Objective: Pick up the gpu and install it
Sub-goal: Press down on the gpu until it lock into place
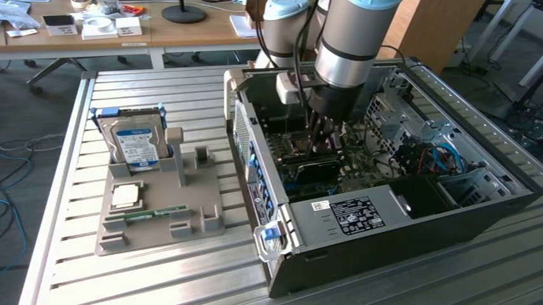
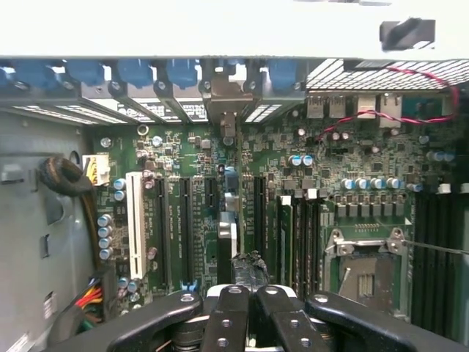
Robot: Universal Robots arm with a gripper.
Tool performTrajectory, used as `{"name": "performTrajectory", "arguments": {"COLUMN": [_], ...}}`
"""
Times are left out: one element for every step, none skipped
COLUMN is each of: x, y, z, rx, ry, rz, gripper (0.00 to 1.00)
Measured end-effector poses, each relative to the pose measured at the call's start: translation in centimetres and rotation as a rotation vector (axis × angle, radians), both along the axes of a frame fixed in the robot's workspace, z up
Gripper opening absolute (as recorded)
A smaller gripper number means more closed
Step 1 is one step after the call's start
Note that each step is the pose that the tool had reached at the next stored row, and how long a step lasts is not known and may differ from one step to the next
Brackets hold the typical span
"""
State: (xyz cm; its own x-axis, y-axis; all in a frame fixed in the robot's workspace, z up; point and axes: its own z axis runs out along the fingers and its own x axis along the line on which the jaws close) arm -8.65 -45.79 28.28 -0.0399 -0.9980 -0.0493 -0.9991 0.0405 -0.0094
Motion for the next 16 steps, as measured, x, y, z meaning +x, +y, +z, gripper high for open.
{"name": "performTrajectory", "arguments": {"x": [0.0, 0.0, 0.0, 0.0, 0.0, 0.0, 0.0, 0.0, 0.0, 0.0, 0.0, 0.0, 0.0, 0.0, 0.0, 0.0], "y": [0.01, 0.01, 0.02, 0.03, 0.04, 0.04, 0.04, 0.05, 0.05, 0.05, 0.05, 0.05, 0.05, 0.05, 0.06, 0.06], "z": [0.28, 0.57, 0.93, 1.31, 1.71, 2.09, 2.45, 2.83, 3.17, 3.52, 3.86, 4.17, 4.49, 4.73, 4.93, 5.12], "rx": [-0.0001, 0.0000, 0.0000, 0.0000, -0.0001, 0.0000, 0.0000, 0.0000, 0.0000, 0.0000, -0.0001, 0.0000, -0.0001, -0.0001, 0.0001, 0.0000], "ry": [0.0001, 0.0000, 0.0000, 0.0000, 0.0000, 0.0000, 0.0000, 0.0000, 0.0000, 0.0000, 0.0000, 0.0000, 0.0000, 0.0000, -0.0001, 0.0000], "rz": [0.000, 0.000, 0.000, 0.000, 0.000, 0.000, 0.000, 0.000, 0.000, 0.000, 0.000, 0.000, 0.000, 0.000, 0.000, 0.000], "gripper": [0.11, 0.11, 0.11, 0.11, 0.11, 0.11, 0.11, 0.11, 0.11, 0.11, 0.11, 0.11, 0.11, 0.11, 0.11, 0.11]}}
